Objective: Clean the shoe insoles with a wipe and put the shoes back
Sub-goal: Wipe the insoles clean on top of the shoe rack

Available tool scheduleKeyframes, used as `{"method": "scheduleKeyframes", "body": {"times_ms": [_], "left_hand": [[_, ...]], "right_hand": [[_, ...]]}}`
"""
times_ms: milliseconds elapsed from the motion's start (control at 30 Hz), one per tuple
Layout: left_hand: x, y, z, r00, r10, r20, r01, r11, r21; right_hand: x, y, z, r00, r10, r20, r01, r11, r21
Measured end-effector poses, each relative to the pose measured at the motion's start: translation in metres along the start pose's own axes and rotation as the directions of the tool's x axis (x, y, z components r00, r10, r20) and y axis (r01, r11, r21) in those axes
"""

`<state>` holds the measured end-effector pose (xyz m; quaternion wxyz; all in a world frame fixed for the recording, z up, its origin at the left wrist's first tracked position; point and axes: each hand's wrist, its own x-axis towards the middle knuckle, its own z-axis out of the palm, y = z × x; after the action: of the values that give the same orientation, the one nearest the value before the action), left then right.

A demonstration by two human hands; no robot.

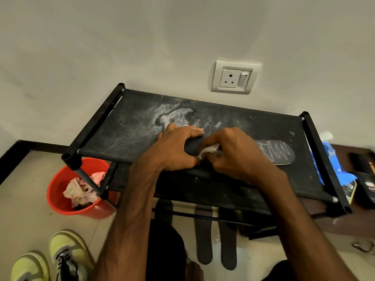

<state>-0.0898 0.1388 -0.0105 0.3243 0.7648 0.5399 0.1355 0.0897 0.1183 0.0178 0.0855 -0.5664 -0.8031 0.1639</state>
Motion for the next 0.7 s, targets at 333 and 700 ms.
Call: {"method": "scheduleKeyframes", "body": {"times_ms": [333,700], "left_hand": [[-0.002,0.006,-0.002,1.0,-0.006,0.005,0.006,0.999,0.046],[-0.004,0.016,-0.002,0.999,-0.037,-0.001,0.037,0.998,0.042]], "right_hand": [[-0.006,0.017,-0.017,0.995,0.047,0.091,-0.046,0.999,-0.015],[0.016,-0.004,0.011,0.984,-0.125,-0.126,0.12,0.992,-0.046]]}}
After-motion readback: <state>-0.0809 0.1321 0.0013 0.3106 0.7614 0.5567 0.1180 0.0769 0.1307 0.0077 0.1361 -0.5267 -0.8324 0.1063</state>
